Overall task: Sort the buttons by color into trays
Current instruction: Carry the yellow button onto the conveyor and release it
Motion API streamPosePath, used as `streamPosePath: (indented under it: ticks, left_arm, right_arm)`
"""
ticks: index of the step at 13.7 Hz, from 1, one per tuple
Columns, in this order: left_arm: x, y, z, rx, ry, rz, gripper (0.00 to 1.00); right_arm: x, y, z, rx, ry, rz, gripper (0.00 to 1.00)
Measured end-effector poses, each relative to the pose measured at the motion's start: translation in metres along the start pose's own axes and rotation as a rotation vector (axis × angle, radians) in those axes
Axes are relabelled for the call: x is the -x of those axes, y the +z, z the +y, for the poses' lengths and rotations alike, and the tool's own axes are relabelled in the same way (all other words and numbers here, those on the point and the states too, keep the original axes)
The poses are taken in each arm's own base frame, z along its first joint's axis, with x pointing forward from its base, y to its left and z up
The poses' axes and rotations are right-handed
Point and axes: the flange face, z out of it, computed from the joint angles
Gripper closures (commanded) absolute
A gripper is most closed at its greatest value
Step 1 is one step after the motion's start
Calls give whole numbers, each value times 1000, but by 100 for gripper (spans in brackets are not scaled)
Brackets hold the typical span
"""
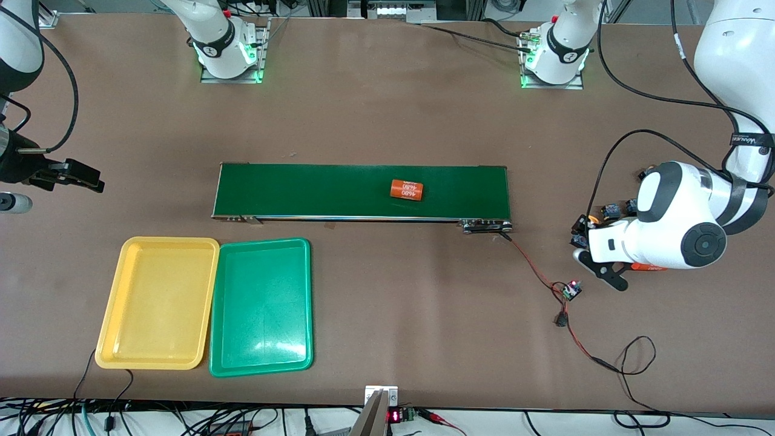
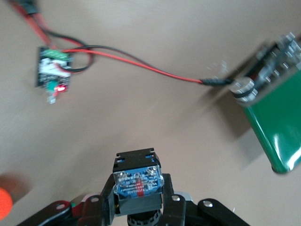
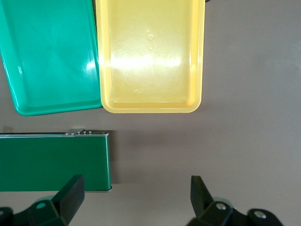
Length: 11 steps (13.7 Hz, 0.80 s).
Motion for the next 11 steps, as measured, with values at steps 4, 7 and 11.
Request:
streamPosePath:
  ticks: [4,7,11]
  left_arm:
    - [-19,-2,39,18,256,-1,100]
    - [-33,-1,71,27,463,7,100]
    - [-37,13,89,51,509,-4,100]
  right_arm:
    - [0,1,0,0,-1,-1,0]
    - [0,1,0,0,-1,-1,0]
    - [0,1,0,0,-2,-2,0]
